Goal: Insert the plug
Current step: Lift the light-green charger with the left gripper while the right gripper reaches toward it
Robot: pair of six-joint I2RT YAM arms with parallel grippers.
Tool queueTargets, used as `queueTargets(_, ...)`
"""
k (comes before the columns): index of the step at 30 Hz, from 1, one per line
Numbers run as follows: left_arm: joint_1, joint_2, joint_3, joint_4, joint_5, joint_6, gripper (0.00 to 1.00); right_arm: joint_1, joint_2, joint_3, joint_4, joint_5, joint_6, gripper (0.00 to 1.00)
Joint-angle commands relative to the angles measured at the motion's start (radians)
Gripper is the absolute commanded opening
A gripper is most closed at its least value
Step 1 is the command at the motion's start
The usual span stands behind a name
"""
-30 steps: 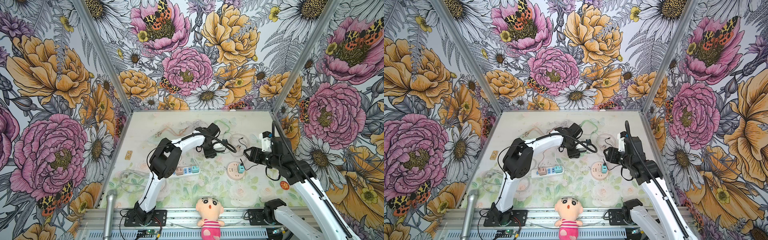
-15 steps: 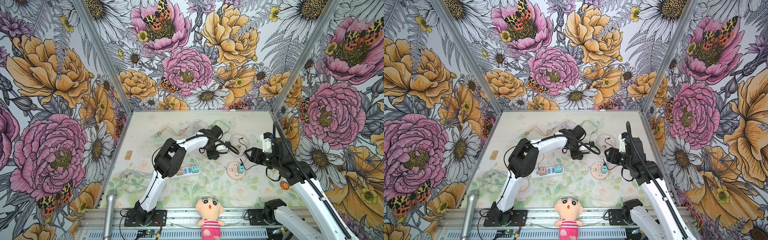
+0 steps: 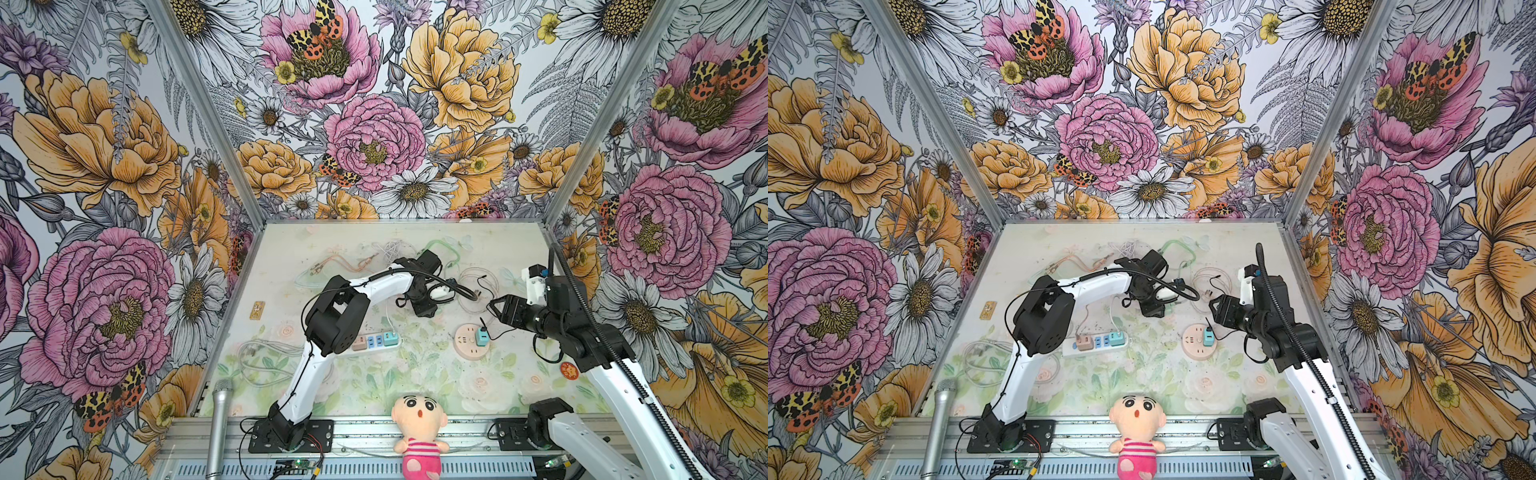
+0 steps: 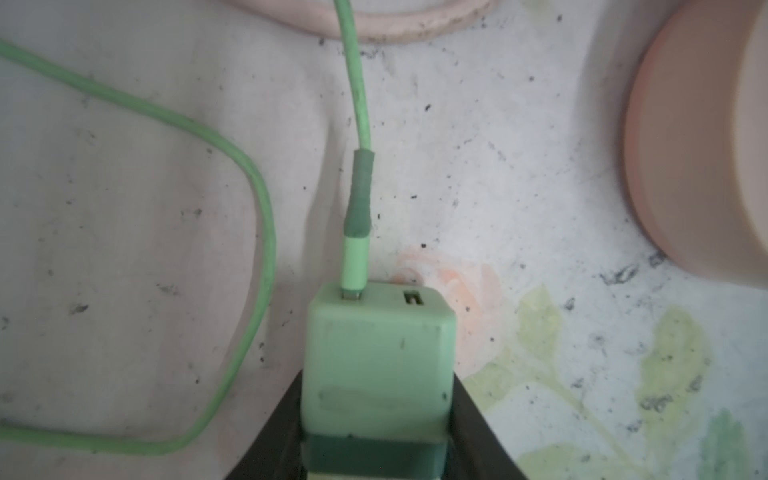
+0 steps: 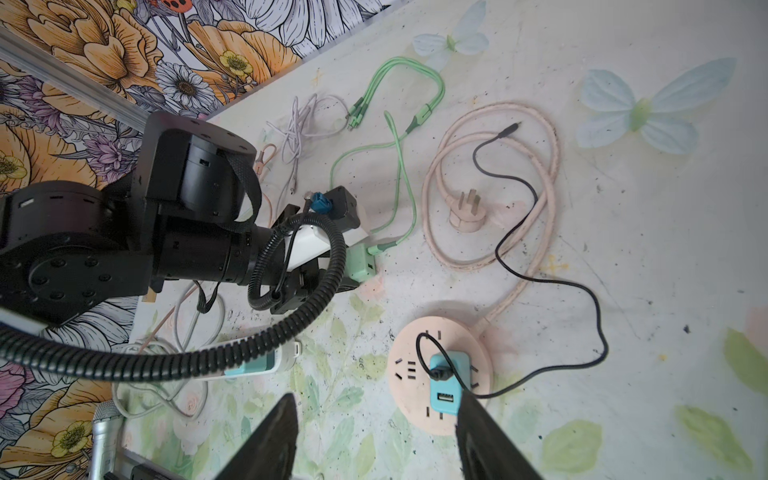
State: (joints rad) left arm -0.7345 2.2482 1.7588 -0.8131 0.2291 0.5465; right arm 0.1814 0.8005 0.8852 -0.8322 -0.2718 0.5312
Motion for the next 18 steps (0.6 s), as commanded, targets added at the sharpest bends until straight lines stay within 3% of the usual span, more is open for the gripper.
queueTargets(1,0.042,-0.110,-0.058,0.046,0.081,-0.089,0.15,-0.009,0.016,0.036,0.012,-0.044,-0.005,0.62)
queueTargets(7,0.042,-0.265,-0.169,0.172,0.128,-0.136,0.14,-0.013,0.066,0.059,0.035,-0.116,-0.021,0.62)
queueTargets(12,0.042,-0.331,-0.240,0.292,0.203,-0.216,0.14,-0.014,0.093,0.041,0.125,-0.259,0.008,0.62)
queueTargets(18,0.024,-0.378,-0.283,0.379,0.272,-0.261,0.14,-0.013,0.133,0.018,0.206,-0.329,0.048,0.61)
